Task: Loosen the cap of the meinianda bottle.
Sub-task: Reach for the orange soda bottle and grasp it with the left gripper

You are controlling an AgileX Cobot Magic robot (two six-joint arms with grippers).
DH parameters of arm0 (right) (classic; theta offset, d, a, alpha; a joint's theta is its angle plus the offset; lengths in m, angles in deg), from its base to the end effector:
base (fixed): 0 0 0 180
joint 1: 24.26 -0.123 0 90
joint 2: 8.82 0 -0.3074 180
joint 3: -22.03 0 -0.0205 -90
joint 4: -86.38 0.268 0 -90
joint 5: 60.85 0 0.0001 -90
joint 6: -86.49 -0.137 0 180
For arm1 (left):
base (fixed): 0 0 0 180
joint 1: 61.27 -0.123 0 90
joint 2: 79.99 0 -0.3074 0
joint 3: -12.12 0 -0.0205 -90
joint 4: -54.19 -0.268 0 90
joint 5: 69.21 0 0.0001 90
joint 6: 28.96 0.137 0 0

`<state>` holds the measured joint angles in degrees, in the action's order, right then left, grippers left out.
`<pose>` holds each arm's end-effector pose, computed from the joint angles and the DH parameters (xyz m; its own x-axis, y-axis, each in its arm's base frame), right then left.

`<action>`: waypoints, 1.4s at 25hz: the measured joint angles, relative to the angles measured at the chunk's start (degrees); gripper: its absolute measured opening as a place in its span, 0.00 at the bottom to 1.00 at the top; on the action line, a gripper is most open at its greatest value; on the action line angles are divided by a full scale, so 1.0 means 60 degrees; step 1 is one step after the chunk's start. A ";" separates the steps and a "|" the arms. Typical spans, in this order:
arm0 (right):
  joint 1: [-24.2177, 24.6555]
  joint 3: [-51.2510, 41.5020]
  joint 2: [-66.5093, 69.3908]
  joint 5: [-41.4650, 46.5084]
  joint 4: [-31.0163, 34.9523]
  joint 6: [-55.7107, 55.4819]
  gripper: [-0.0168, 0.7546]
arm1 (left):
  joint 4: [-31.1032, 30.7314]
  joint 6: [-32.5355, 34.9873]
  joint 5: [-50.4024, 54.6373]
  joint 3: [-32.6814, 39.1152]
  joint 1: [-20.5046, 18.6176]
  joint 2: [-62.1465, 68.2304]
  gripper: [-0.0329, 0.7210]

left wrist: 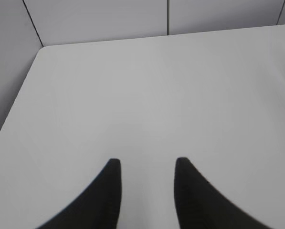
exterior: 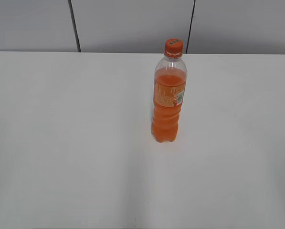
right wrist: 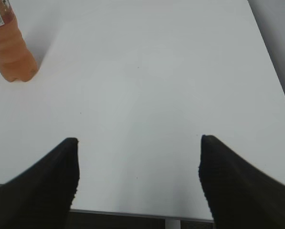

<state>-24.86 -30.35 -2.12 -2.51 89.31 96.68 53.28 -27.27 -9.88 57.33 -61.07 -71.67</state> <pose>0.0355 0.0063 0.2511 -0.4473 -0.1550 -0.8808 -0.1177 0.9865 -0.1138 0.0254 0.0018 0.2900 -0.3885 0.0389 -0.9206 0.0055 0.9992 0.0399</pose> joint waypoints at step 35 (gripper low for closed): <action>0.0000 0.0000 0.0000 0.0000 0.0000 0.0000 0.78 | -0.0727 0.0000 0.0000 0.0000 0.0000 0.0000 0.36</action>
<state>-24.86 -30.35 -2.12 -2.51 89.31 96.68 48.92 -27.27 -9.88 57.33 -61.07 -71.67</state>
